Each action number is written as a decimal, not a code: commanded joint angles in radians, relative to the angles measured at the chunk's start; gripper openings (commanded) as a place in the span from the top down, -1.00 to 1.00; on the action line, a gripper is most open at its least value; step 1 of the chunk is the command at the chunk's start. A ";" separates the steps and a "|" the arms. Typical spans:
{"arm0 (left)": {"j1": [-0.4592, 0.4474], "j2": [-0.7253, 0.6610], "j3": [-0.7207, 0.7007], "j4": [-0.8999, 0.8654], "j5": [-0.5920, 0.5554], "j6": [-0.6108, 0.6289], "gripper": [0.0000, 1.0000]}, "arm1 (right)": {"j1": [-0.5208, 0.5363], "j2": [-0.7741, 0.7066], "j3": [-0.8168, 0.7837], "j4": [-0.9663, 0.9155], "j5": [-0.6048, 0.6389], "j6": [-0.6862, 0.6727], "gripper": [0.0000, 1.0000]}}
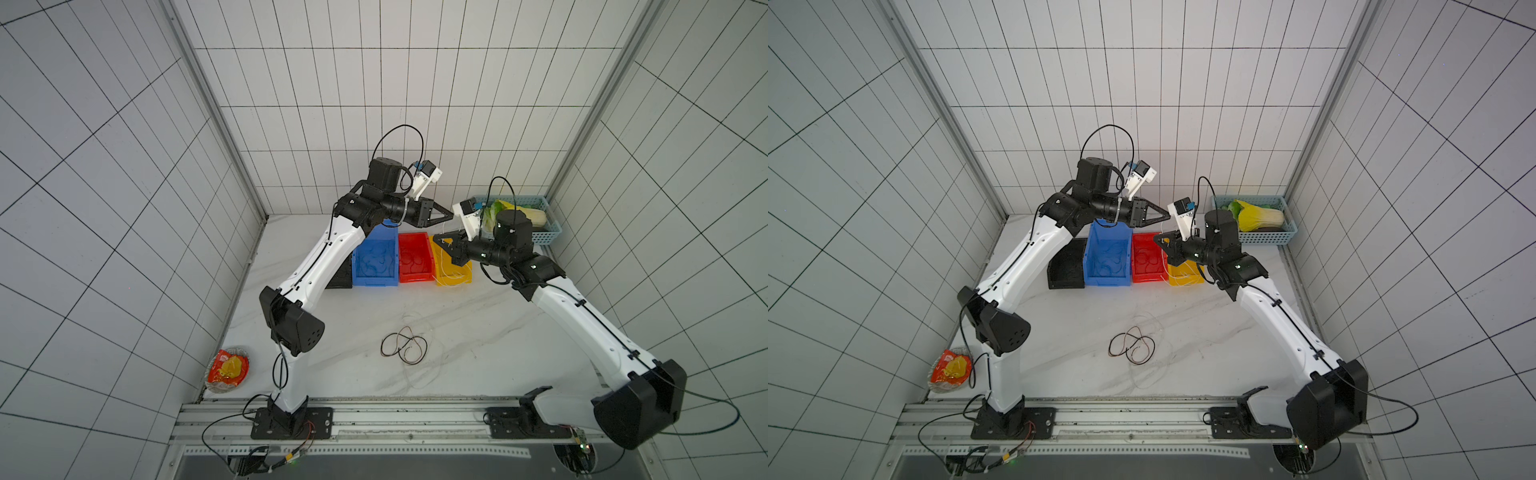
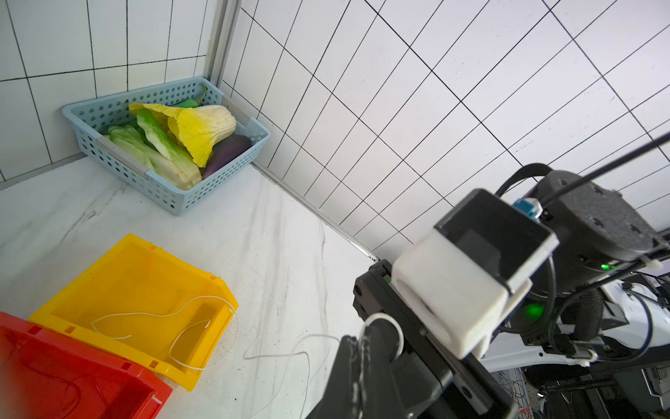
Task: Untangle and sort cables by color
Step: Pick up the cable from the cable, then place the cable in the bin.
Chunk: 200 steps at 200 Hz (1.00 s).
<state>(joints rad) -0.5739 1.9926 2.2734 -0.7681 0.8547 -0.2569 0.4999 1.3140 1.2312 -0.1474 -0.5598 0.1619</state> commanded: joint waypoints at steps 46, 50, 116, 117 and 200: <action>0.117 -0.032 -0.048 0.039 -0.010 -0.016 -0.06 | -0.126 0.109 0.090 0.064 0.121 0.013 1.00; 0.127 -0.041 -0.058 0.038 -0.009 -0.010 -0.08 | -0.135 0.126 0.102 0.073 0.122 0.014 1.00; 0.237 -0.222 -0.336 -0.012 -0.012 0.203 -0.11 | -0.156 0.361 0.245 0.230 0.236 0.056 1.00; 0.238 -0.224 -0.340 -0.013 -0.012 0.206 -0.11 | -0.156 0.364 0.248 0.232 0.234 0.058 1.00; 0.272 -0.345 -0.588 -0.134 -0.027 0.431 -0.12 | -0.144 0.385 0.375 0.213 0.189 0.135 1.00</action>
<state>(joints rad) -0.3149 1.6711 1.7302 -0.8577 0.8383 0.0837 0.3489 1.7058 1.5570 0.0437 -0.3576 0.2752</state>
